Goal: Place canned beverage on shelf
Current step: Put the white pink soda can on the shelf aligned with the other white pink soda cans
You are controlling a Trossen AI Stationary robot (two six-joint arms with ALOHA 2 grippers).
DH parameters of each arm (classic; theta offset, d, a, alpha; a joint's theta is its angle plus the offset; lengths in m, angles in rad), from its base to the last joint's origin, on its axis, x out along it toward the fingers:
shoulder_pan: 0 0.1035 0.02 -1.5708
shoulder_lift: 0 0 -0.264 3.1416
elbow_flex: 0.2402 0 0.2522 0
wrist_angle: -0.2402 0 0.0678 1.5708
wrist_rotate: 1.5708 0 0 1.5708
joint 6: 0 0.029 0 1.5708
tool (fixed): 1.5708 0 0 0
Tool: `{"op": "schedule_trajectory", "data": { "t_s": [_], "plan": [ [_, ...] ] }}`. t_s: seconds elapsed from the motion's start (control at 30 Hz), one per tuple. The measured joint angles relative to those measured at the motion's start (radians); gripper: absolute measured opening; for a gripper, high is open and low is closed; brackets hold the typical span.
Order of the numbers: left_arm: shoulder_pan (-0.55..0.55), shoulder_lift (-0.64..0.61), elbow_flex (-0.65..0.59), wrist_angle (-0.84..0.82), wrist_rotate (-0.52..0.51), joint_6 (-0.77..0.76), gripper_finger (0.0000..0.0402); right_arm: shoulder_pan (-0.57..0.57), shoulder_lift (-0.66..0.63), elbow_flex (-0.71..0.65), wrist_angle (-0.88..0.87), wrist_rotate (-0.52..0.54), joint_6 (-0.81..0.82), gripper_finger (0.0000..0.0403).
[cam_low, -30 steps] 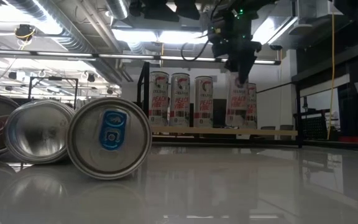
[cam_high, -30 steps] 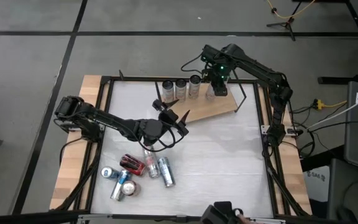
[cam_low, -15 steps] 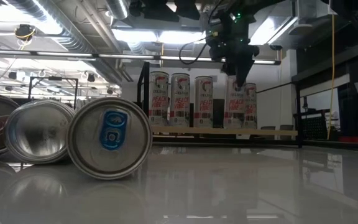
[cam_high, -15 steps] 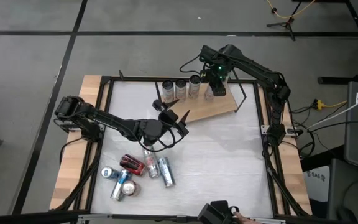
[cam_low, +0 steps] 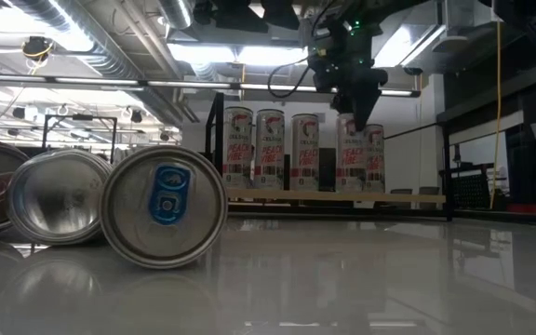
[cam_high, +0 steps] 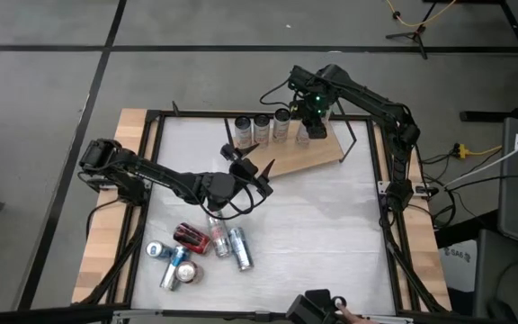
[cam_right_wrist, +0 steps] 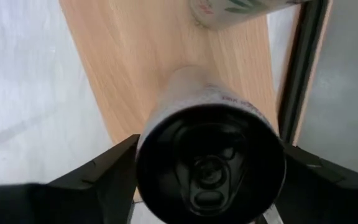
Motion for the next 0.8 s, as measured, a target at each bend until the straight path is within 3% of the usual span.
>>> {"op": "schedule_trajectory", "data": {
  "t_s": [0.2, 0.57, 0.8],
  "plan": [
    [0.000, 0.000, 0.000, 0.000, 0.000, 0.000, 0.0289, 0.000, 0.000, 0.000, 0.001, 0.064, 0.000, 0.0303],
    [0.000, 0.000, 0.000, 0.000, 0.000, -0.001, 0.0289, 0.000, -0.002, 0.000, 0.001, 0.067, 0.000, 0.0303],
    [0.000, 0.000, 0.000, 0.000, 0.000, -0.001, 0.0289, 0.001, -0.003, 0.079, -0.028, 0.060, 0.000, 0.0303]
  ]
}}
